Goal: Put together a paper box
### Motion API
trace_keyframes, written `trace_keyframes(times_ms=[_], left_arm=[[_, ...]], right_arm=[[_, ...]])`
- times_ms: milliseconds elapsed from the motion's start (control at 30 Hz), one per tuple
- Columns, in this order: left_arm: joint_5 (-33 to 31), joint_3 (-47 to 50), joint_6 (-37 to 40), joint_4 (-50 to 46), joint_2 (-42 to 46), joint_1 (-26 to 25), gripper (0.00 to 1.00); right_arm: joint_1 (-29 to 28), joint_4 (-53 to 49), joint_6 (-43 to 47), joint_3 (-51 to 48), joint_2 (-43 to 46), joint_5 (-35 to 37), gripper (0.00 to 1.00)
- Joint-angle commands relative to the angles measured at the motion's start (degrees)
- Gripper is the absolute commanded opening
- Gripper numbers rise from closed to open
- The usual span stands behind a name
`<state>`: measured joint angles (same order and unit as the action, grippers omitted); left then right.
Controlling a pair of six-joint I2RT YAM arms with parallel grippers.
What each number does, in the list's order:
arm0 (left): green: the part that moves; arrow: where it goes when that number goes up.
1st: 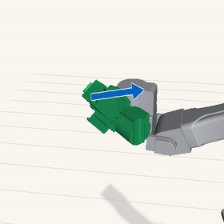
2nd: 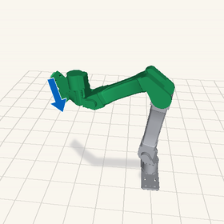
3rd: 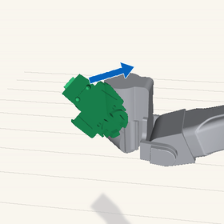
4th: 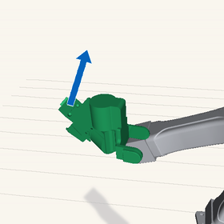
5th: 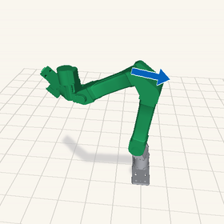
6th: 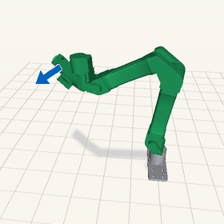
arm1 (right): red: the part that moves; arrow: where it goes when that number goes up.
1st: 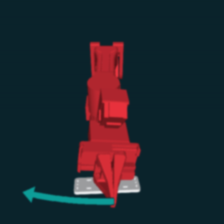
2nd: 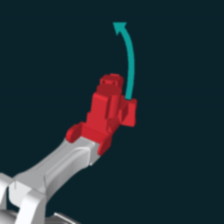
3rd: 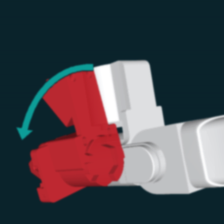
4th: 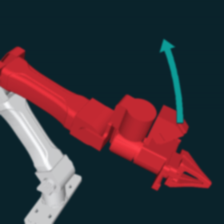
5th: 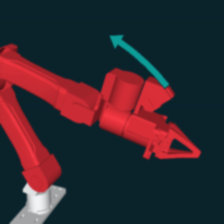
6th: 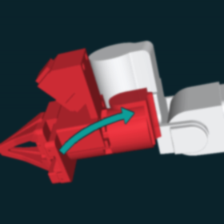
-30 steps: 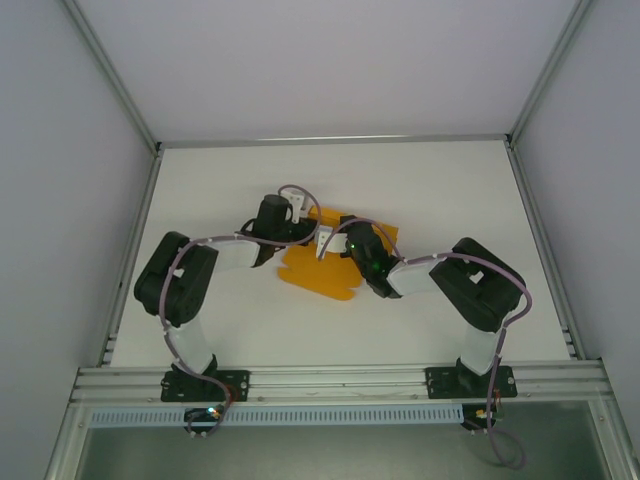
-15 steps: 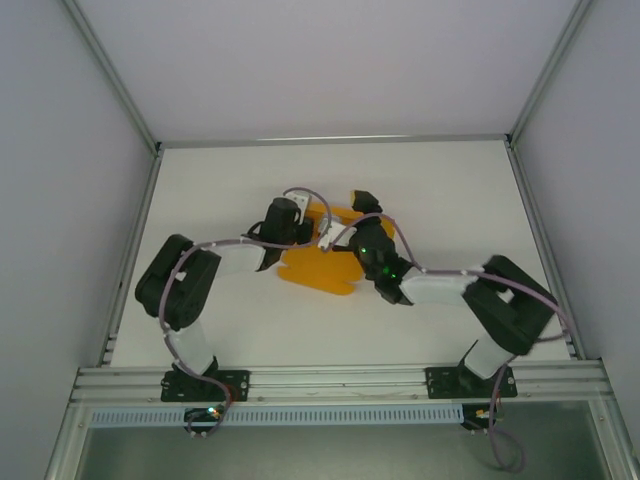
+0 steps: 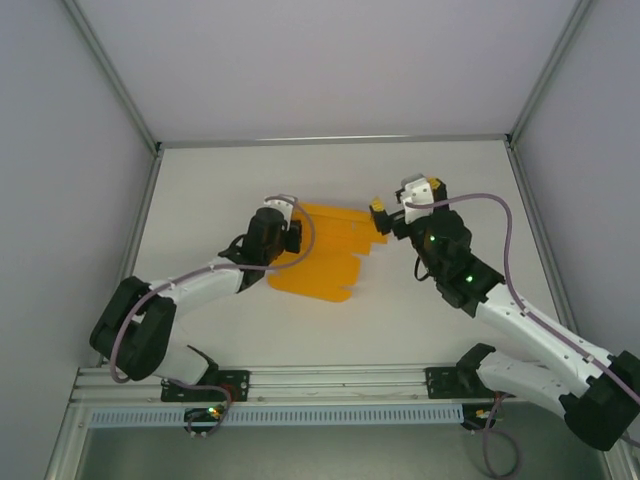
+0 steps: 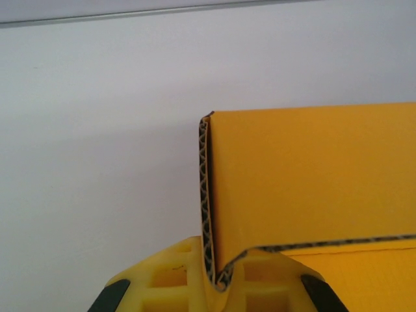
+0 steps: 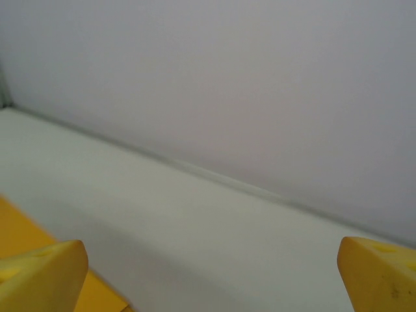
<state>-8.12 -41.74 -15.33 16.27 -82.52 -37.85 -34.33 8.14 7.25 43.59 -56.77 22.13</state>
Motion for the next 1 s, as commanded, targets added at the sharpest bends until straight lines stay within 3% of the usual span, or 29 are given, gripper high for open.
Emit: trace_keyframes(times_ms=[0, 167, 367, 600, 733, 967], left_arm=[[1.88, 0.76, -0.05, -0.28, 1.72, -1.17, 0.0], [4.15, 2.83, -0.07, 2.72, 2.12, -1.26, 0.0], [2.43, 1.91, -2.18, 1.53, 1.93, -0.91, 0.0], [7.59, 1.28, -4.33, 3.44, 2.41, -0.77, 0.0], [9.11, 0.78, -5.05, 4.12, 1.77, -1.44, 0.0], [12.69, 1.32, -8.56, 7.14, 1.16, -1.58, 0.0]], right_arm=[[0.14, -13.18, -7.73, 1.56, -3.94, -2.21, 1.0], [0.59, -15.71, -9.31, 3.16, -9.12, -1.13, 1.0], [0.92, -13.26, -9.88, 1.29, -10.95, -6.72, 1.0], [0.98, -7.36, -10.14, 0.21, -14.63, -13.65, 1.0], [1.0, 1.93, -11.51, -0.36, -16.89, -14.26, 1.0], [1.01, 27.72, -14.41, -6.49, -20.66, -13.68, 1.0]])
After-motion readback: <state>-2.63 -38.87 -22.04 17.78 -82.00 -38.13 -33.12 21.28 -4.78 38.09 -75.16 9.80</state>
